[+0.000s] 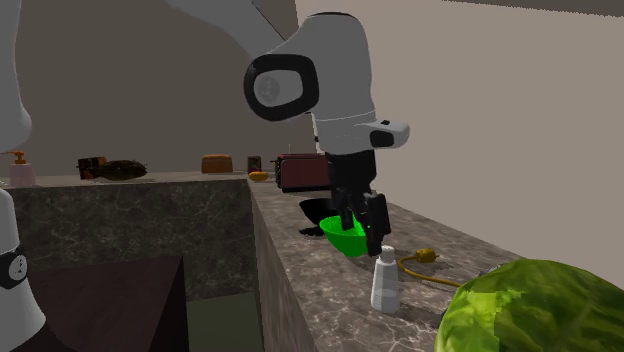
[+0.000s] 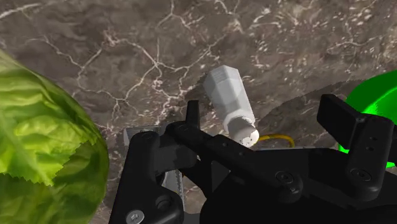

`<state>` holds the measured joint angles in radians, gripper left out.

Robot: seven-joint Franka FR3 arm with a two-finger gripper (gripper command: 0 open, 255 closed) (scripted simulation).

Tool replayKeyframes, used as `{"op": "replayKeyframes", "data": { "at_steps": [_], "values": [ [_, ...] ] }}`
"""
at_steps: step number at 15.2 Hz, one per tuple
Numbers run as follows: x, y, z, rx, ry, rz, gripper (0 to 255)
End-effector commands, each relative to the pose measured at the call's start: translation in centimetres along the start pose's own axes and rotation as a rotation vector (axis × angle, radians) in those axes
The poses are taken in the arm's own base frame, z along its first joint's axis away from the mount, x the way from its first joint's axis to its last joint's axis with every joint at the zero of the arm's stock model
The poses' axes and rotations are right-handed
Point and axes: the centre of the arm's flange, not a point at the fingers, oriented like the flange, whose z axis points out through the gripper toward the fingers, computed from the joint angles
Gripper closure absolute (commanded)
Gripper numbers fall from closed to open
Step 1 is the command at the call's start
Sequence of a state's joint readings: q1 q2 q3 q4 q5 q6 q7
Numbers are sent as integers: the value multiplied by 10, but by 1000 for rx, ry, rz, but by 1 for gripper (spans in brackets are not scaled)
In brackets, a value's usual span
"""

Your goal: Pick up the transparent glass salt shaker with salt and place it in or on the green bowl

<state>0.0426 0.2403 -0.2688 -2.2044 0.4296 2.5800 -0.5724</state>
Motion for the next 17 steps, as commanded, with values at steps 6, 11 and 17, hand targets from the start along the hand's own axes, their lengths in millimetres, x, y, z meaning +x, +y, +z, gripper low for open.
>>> {"op": "replayKeyframes", "data": {
  "at_steps": [6,11,17],
  "values": [
    [24,10,47,11,28,-21,0],
    [25,10,71,11,28,-21,0],
    [25,10,71,11,28,-21,0]
  ]
}}
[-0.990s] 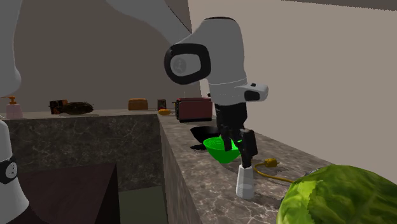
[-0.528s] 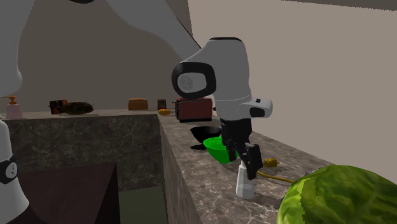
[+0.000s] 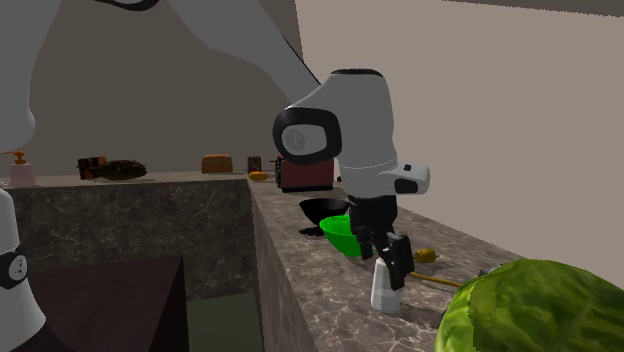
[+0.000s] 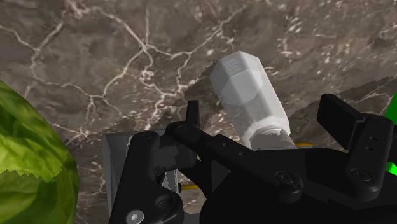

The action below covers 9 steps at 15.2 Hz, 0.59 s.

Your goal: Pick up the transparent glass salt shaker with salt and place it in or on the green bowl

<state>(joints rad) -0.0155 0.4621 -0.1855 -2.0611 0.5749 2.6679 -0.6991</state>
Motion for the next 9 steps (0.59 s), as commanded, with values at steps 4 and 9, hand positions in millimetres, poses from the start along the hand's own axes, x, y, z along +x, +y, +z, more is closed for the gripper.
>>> {"op": "replayKeyframes", "data": {
  "at_steps": [4,9],
  "values": [
    [0,0,0,0,0,0,255],
    [0,0,0,0,0,0,255]
  ]
}}
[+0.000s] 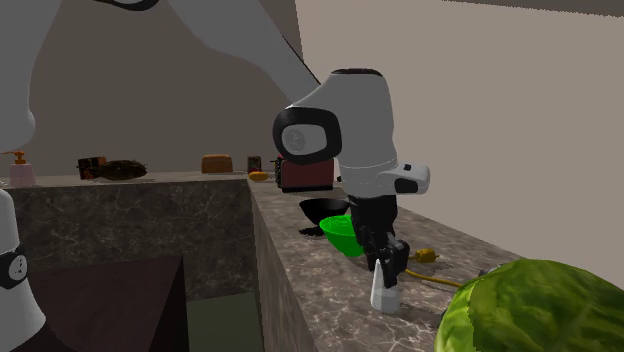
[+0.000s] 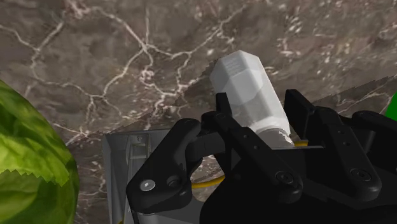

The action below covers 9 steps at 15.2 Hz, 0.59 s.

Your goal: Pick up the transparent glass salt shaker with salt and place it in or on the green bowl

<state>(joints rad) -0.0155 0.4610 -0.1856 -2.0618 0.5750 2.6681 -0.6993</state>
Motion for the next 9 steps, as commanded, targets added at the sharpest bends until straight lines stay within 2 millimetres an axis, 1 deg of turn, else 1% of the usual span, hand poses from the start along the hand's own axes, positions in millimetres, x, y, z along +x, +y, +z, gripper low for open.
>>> {"op": "replayKeyframes", "data": {
  "at_steps": [1,2,9],
  "values": [
    [0,0,0,0,-1,0,255],
    [0,0,0,0,-1,0,255],
    [9,-5,-35,0,-1,0,255]
  ]
}}
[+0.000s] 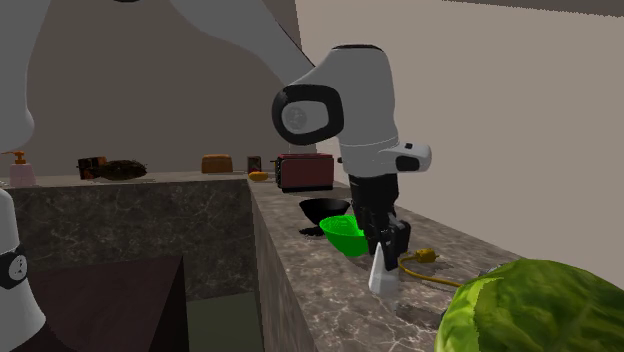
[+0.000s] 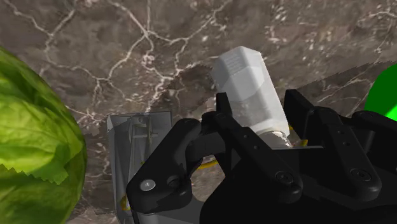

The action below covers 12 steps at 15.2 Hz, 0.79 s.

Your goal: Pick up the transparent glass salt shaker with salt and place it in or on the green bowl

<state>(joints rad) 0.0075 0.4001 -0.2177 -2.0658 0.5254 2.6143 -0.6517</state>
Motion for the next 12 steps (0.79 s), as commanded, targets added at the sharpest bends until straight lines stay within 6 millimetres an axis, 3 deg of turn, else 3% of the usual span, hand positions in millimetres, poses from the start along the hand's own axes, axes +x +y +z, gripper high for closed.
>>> {"op": "replayKeyframes", "data": {
  "at_steps": [1,12],
  "values": [
    [2,-1,-10,0,0,0,255],
    [16,-8,-66,0,0,0,255]
  ]
}}
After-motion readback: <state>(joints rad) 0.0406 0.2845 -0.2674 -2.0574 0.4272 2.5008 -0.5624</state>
